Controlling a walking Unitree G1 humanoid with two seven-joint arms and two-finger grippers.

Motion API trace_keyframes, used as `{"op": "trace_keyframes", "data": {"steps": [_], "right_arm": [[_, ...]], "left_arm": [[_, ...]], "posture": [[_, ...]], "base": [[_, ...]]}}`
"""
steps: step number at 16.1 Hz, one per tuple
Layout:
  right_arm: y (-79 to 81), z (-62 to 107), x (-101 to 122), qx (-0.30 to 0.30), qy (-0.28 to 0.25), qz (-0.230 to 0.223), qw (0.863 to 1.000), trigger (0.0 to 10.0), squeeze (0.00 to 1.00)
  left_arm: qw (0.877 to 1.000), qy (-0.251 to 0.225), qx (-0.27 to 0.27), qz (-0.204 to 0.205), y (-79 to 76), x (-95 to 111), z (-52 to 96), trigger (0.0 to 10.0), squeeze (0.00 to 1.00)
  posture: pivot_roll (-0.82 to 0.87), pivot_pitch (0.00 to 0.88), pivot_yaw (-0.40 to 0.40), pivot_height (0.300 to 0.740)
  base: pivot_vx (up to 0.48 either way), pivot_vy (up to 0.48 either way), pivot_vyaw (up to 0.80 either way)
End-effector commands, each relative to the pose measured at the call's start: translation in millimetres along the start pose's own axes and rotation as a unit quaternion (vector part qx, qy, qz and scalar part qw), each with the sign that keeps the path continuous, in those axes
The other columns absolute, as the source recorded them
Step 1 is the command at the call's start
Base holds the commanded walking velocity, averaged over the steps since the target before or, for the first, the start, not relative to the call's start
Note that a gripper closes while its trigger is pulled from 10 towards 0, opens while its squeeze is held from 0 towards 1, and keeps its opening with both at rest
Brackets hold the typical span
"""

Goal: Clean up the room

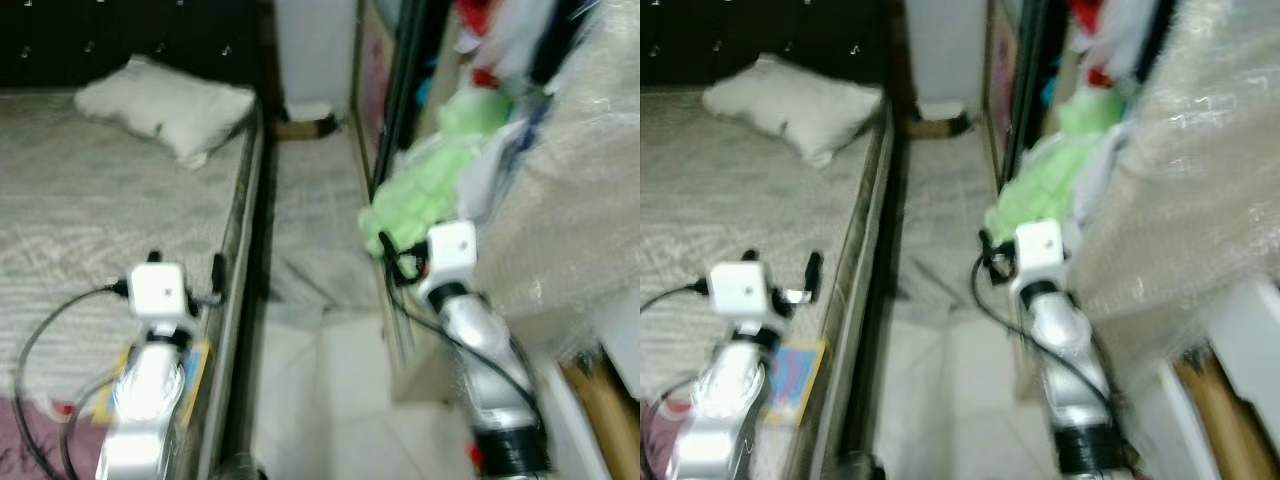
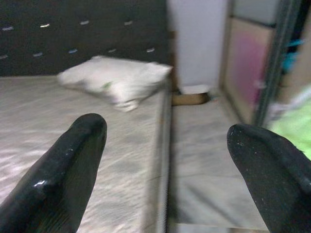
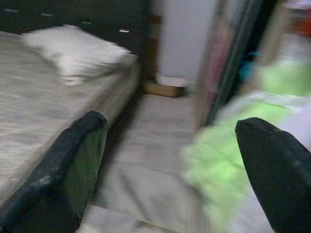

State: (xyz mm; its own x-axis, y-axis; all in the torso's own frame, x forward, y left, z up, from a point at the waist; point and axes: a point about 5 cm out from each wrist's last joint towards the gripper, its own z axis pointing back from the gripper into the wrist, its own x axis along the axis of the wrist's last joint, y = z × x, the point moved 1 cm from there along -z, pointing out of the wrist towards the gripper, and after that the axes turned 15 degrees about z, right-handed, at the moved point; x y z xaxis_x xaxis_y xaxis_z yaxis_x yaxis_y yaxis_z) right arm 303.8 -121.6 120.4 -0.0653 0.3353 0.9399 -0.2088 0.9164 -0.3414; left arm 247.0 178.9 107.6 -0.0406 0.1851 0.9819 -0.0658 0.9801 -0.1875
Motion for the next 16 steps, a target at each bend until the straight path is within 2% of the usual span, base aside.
{"op": "trace_keyframes", "data": {"steps": [1, 16], "right_arm": [[-3.6, 1.3, -1.8, -0.001, 0.002, 0.002, 1.000, 10.0, 0.00], [-1.9, -2.1, -0.9, 0.003, -0.001, 0.000, 1.000, 10.0, 0.00]], "left_arm": [[1.000, 0.001, 0.002, -0.003, -1.8, -0.1, -0.9, 10.0, 0.00], [1.000, 0.000, 0.004, -0.003, -3.1, 1.0, -4.4, 10.0, 0.00]], "posture": [[-0.10, 0.035, -0.036, 0.740], [-0.10, 0.041, -0.038, 0.740]], "base": [[0.000, 0.000, 0.80], [0.000, 0.000, 0.80]]}}
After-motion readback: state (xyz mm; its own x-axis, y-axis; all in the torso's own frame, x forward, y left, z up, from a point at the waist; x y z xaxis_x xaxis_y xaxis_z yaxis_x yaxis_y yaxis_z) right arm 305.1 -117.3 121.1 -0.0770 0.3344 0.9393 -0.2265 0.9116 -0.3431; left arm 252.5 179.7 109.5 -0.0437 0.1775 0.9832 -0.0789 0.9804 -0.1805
